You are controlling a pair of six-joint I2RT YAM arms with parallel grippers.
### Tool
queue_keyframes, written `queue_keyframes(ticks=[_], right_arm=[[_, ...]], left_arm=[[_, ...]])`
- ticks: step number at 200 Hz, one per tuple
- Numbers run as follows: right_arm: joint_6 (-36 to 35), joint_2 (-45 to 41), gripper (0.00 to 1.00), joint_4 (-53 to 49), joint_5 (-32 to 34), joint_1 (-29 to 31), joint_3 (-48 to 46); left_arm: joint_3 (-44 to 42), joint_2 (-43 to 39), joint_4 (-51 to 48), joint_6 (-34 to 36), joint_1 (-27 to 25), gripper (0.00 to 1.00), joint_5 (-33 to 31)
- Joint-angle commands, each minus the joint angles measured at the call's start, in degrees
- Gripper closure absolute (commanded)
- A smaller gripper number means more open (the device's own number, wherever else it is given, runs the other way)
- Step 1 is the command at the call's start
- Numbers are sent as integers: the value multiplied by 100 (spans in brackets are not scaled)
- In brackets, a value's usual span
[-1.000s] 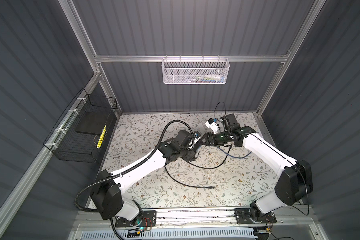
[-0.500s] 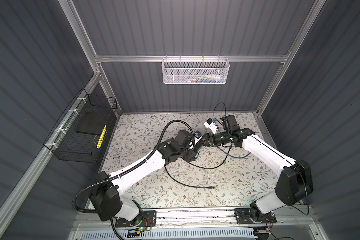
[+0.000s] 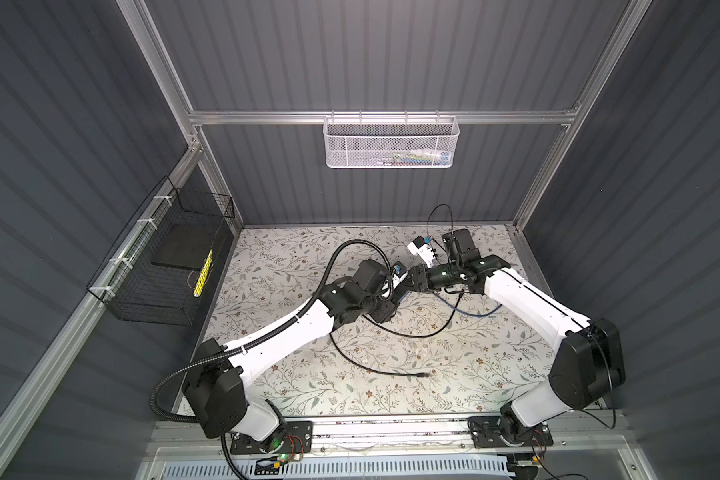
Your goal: Insert the plug into the switch port
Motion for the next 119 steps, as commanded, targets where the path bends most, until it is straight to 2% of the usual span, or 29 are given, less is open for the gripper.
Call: queue_keyframes(ticks=[1,13,32,47,62,71,91,119], right_arm=[[-92,88,72,86,-309,34,198],[-82,61,75,130,-318,29,147],[4,-47,82,259,-318,-14,19],[120,-205,85,354,-221,-71,-87],[319,-513,93,706,121,-206,-269],[580,-780,94,1074,422,-325,-483],[1203,-1300,94,1900,499,-703,-995],[1934,-1691,97,2741,478,-1101,-1543]], left_arm=[[177,-32,165,12,-56,60,28],[179,-37,164,12,-58,55,-1],[186,-46,161,-40,-55,30,-33],[169,-101,185,-158,-54,18,-95],[116,-219,237,-312,-59,12,-172],[79,-313,277,-549,-56,5,-338],[-58,-603,384,-967,-43,0,-504],[-300,-937,654,-2362,119,0,-635]])
